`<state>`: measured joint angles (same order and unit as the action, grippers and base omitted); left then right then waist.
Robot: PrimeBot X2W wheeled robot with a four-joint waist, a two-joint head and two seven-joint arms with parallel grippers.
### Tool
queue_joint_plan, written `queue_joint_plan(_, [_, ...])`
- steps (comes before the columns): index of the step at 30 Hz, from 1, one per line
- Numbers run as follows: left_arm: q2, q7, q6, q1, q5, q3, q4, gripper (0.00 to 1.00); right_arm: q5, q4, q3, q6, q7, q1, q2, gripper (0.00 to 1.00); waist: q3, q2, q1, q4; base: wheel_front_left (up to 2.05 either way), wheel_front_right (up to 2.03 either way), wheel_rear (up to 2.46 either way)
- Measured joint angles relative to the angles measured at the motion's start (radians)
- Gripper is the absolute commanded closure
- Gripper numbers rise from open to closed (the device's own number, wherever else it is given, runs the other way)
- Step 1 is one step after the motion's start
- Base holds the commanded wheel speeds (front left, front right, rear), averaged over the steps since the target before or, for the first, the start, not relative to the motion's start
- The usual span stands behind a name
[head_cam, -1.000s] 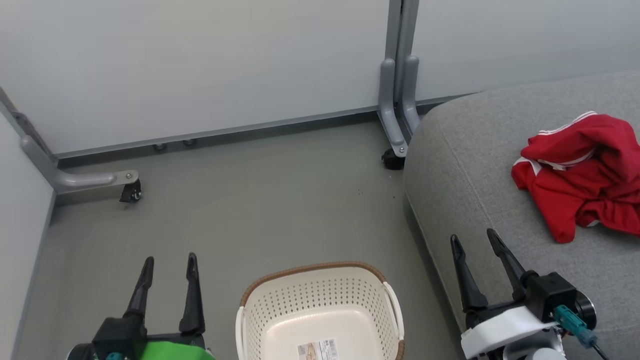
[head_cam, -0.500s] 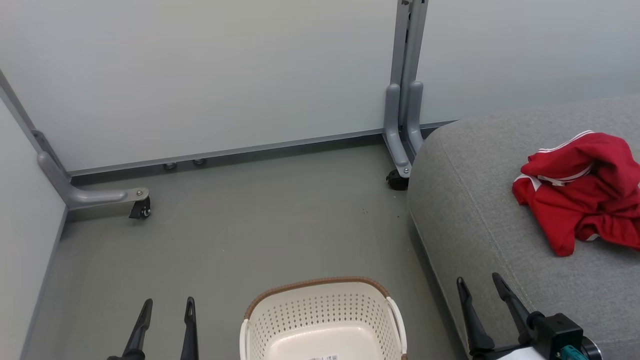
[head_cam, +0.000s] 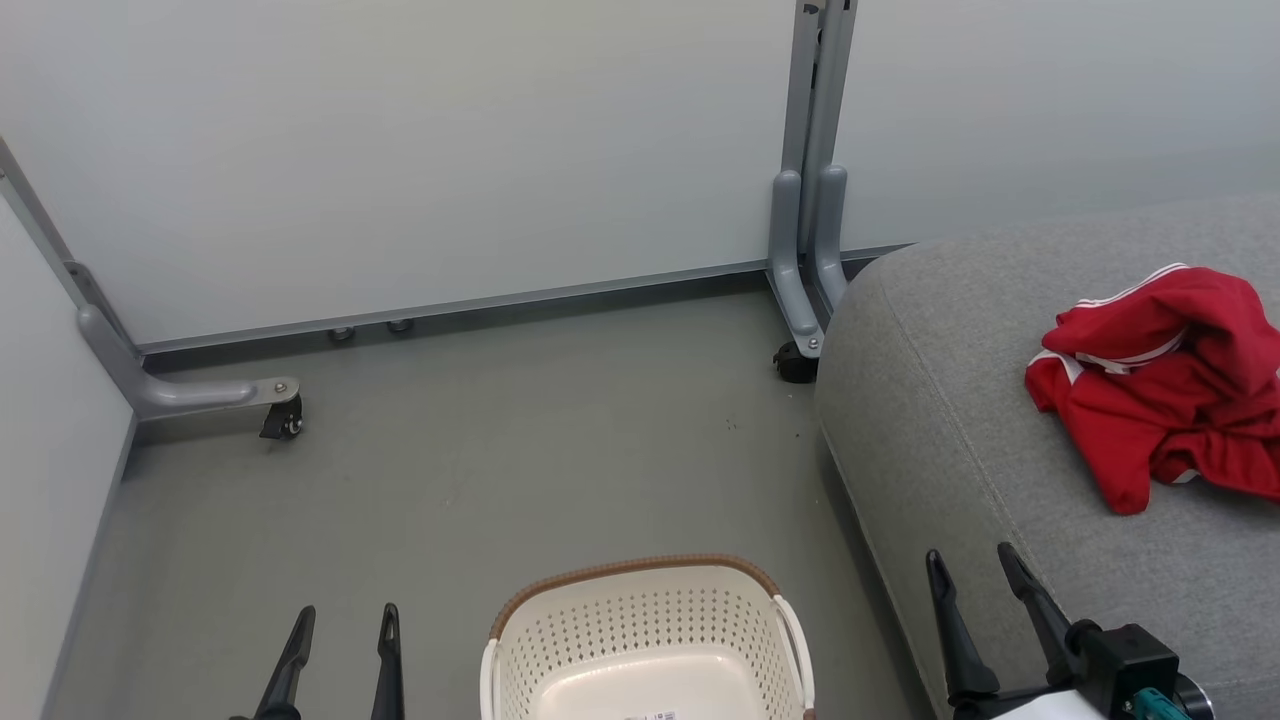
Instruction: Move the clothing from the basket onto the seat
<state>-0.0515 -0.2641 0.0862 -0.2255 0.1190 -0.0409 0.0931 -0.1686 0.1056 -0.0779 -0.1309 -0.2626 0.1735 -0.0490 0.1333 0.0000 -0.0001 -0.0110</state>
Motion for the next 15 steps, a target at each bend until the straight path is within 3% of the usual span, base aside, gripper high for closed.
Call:
queue_joint_plan(1, [0.0, 0.0, -0.001, 0.0, -0.001, -0.001, -0.003, 0.0, 0.002, 0.0, -0.004, 0.0, 0.0, 0.0, 0.0, 0.0, 0.0, 0.0, 0.0, 0.0, 0.0, 0.0, 0.0])
queue_joint_plan(2, [0.0, 0.0, -0.003, 0.0, -0.016, -0.003, -0.003, 1.0, 0.007, 0.001, -0.008, 0.0, 0.0, 0.0, 0.0, 1.0, -0.001, 0.0, 0.0, 0.001, 0.0, 0.0, 0.0])
queue_joint_plan(5, [0.002, 0.002, -0.003, -0.002, -0.011, -0.003, 0.021, 1.0, 0.0, 0.021, -0.01, 0.0, 0.001, 0.01, 0.003, 1.0, -0.001, 0.0, 0.0, 0.001, 0.0, 0.0, 0.0])
queue_joint_plan(15, [0.003, 0.056, 0.002, 0.02, 0.194, 0.014, 0.044, 1.0, -0.208, 0.036, 0.001, 0.0, 0.04, -0.005, -0.004, 1.0, -0.013, 0.0, 0.0, 0.002, 0.0, 0.0, 0.0])
